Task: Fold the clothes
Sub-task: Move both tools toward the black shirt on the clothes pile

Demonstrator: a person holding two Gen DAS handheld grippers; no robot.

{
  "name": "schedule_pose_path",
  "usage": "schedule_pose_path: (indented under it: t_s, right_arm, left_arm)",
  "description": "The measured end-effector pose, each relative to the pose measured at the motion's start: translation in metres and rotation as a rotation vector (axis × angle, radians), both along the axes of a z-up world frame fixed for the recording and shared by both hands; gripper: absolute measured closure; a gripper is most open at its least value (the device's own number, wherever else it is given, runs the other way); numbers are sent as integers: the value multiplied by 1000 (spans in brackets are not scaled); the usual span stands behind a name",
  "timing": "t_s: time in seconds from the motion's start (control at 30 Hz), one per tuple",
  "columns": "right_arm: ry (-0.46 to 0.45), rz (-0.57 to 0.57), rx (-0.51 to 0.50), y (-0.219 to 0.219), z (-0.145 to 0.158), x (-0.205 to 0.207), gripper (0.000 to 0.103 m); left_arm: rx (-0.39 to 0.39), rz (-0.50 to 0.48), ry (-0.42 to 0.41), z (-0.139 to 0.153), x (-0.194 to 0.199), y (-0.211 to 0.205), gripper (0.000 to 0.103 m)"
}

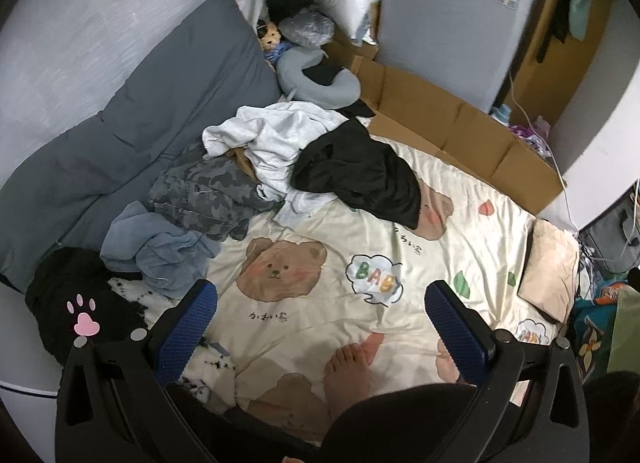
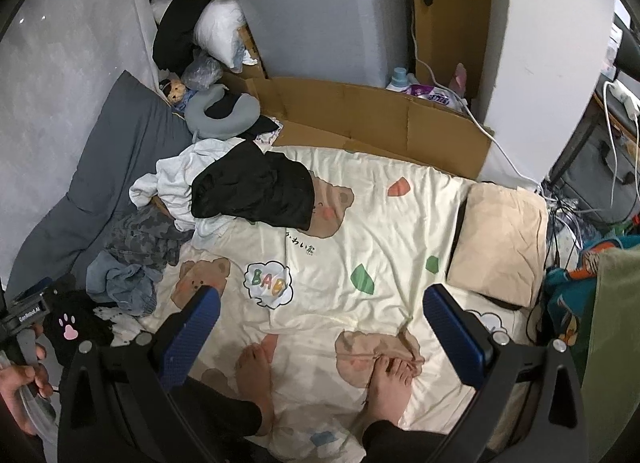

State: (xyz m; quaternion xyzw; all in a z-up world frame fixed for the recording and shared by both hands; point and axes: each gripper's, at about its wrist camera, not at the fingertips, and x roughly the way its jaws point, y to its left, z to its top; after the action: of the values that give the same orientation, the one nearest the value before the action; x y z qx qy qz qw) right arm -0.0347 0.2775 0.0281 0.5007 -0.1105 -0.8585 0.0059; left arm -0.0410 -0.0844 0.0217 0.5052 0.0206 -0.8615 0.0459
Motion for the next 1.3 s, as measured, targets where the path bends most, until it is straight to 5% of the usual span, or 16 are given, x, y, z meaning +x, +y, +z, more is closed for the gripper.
schedule_pose_path:
  t_s: [0.87,1.3]
  right_arm:
    - [-39,40,6,1,-29,-78,1]
    - [-85,102,-5,-6,-60,-121,1]
  left_arm:
    - [49,-95,14,-13,-90,-18,0]
    - [56,-61,-6,-43,-132,-35,0]
